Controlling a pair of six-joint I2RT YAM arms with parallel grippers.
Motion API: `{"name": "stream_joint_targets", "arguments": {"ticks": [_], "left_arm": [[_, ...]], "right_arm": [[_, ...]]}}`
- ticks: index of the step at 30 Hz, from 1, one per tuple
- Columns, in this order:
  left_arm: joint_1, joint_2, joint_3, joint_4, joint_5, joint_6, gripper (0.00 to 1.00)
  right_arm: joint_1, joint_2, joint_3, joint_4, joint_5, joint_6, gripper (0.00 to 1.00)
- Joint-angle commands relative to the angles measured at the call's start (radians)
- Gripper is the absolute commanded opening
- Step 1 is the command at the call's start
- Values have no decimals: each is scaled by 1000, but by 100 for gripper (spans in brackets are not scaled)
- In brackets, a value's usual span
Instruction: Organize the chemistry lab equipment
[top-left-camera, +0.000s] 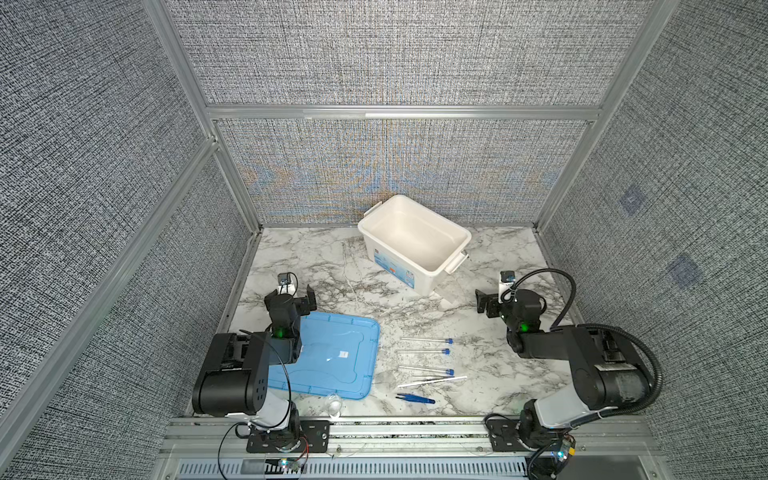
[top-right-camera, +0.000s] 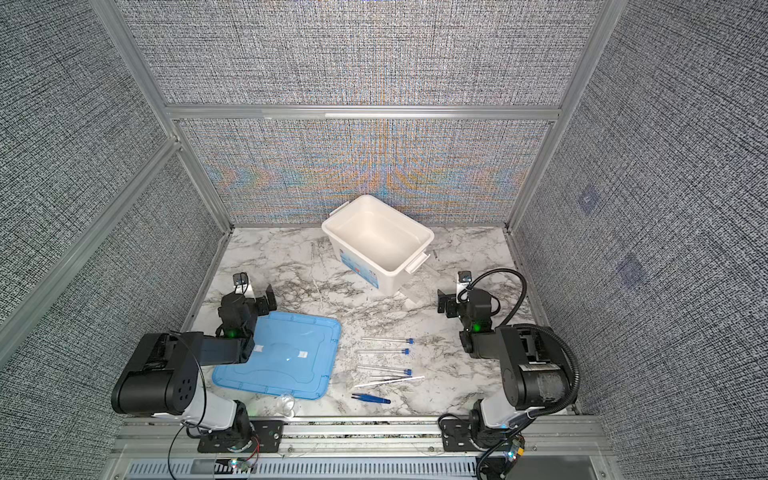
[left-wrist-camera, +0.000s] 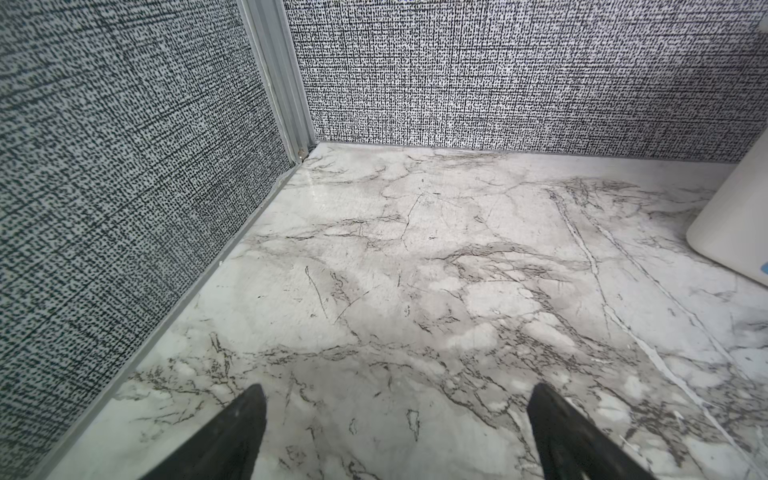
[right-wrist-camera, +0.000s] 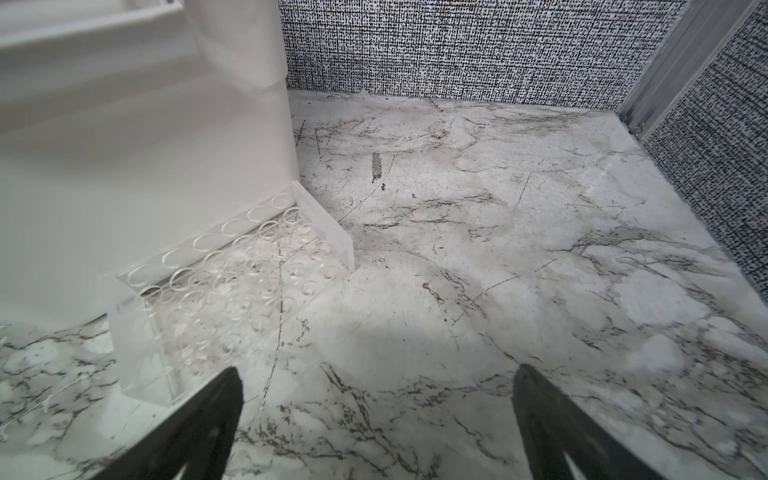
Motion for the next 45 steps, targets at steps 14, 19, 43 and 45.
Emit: {"name": "stream_joint_targets", "arguments": {"ticks": [14, 19, 43, 45], "left_arm": [[1, 2, 6, 19, -5, 8, 99], [1, 0, 3, 18, -3, 6, 99], [-17, -564, 101, -513, 21, -233, 99], [-17, -585, 111, -551, -19, -341, 99]], "right_arm": [[-2, -2, 2, 10, 0, 1, 99], [-4, -3, 1, 9, 11, 5, 99], [2, -436, -76, -264, -106, 722, 99], [-15, -365, 3, -363, -255, 673, 99]]}}
